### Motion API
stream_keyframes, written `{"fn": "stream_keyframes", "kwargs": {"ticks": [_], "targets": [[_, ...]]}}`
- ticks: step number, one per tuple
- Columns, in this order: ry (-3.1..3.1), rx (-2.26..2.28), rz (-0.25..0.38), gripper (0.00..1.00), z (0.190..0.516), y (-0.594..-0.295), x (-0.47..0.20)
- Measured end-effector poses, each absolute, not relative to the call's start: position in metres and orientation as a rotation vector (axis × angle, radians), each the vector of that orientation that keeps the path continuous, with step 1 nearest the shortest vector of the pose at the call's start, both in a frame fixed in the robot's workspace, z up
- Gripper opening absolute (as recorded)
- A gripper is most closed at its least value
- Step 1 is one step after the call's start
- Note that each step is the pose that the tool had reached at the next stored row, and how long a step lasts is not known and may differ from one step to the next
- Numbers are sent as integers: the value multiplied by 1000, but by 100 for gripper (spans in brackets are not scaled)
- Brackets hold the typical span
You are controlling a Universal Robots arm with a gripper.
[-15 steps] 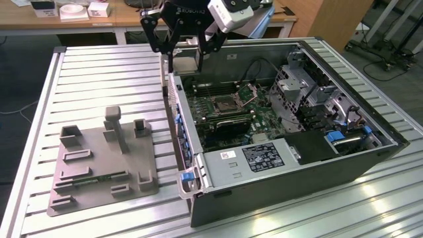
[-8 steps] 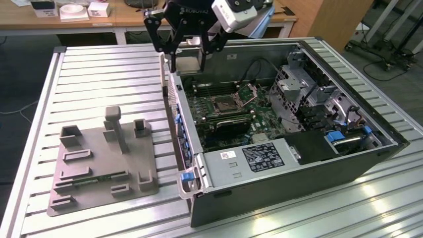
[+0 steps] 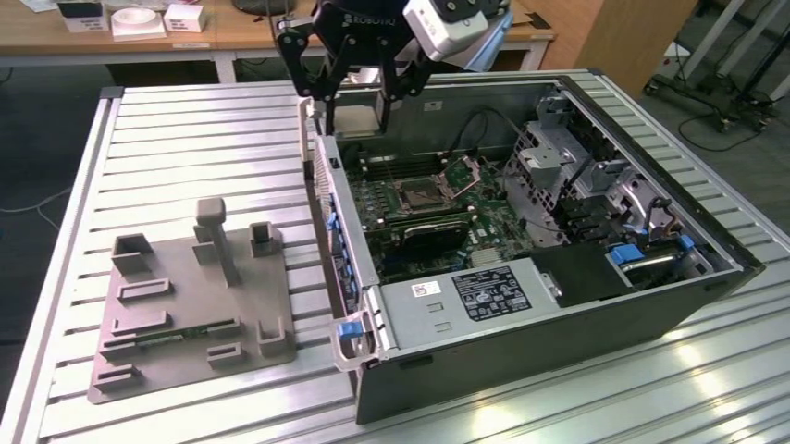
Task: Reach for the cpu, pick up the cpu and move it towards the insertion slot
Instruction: 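Pick up the cpu and move it towards the insertion slot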
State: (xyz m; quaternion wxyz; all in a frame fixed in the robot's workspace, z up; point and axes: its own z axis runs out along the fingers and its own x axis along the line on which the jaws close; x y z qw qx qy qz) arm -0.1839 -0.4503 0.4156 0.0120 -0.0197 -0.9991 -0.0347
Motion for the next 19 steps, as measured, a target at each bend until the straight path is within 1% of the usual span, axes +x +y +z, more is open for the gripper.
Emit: {"fn": "stream_keyframes", "kwargs": {"ticks": [19], "targets": [[-3115,-62,-108,54,415,-449,-172]]}}
